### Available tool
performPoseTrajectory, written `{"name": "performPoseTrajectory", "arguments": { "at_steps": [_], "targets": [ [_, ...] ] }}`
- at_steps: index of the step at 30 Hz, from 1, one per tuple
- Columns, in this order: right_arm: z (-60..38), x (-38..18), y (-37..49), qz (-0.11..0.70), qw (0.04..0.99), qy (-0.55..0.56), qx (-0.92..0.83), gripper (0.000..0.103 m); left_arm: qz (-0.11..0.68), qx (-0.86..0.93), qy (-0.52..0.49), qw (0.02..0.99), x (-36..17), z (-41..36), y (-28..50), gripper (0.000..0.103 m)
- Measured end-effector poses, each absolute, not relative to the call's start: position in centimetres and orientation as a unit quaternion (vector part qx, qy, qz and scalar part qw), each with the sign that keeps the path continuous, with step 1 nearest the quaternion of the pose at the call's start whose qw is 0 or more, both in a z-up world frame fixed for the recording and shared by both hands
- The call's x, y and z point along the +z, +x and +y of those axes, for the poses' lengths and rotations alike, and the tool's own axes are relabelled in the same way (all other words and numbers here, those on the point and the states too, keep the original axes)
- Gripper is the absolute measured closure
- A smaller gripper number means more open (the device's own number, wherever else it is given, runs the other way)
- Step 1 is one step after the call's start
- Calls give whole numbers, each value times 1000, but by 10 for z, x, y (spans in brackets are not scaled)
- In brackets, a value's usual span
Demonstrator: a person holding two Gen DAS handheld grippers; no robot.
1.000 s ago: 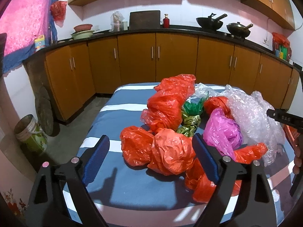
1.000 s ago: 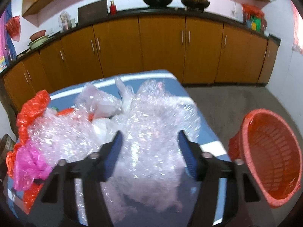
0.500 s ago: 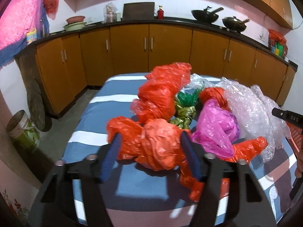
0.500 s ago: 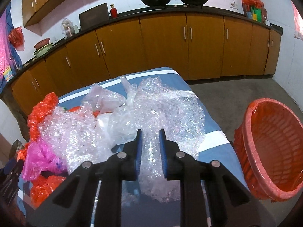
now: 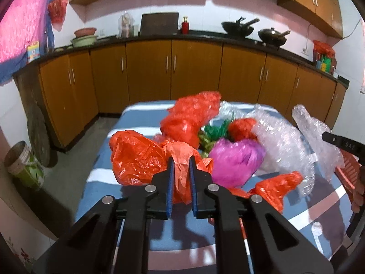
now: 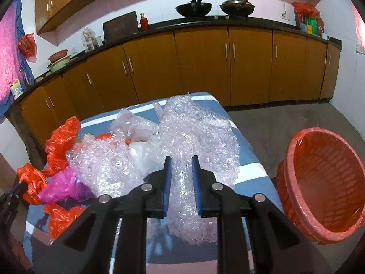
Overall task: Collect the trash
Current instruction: 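Lift and carry the bubble wrap and red bag over the orange basket with both tools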
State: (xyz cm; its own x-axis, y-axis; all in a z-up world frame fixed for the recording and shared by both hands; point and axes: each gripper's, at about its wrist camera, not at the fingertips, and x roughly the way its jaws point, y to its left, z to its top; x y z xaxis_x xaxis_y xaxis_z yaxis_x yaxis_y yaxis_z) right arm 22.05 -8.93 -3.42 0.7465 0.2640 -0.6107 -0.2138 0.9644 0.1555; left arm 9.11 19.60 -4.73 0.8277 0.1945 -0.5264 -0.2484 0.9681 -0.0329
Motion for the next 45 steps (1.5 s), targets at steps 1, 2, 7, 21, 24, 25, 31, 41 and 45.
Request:
{"name": "performPoseTrajectory", "arguments": {
  "at_steps": [1,2,7,21,24,25,31,41,45],
  "targets": [
    [-90,-33,219,331,934,38,128,84,264,116,-49,956,-43,195,89,91],
    [-92,-31,217,329,934,41,130,84,258,116,-47,958,-39,194,87,91],
    [-101,-24,210,320,937,48,133,84,240,118,-44,963,-23,191,84,91],
    [-150,8,186,277,952,54,116,85,203,60,-35,977,9,142,105,91],
    [-169,11,184,272,955,59,102,85,203,34,-36,978,10,121,115,91],
    [-175,12,184,271,956,59,97,85,203,24,-36,978,10,113,119,91],
    [-231,14,176,265,961,59,45,85,202,-43,-40,978,14,60,138,91],
    [-303,3,168,266,962,62,-23,85,207,-144,-16,968,11,-38,165,91],
    [-320,-2,168,266,961,62,-38,85,213,-174,-6,961,8,-70,177,91]
  ]
}}
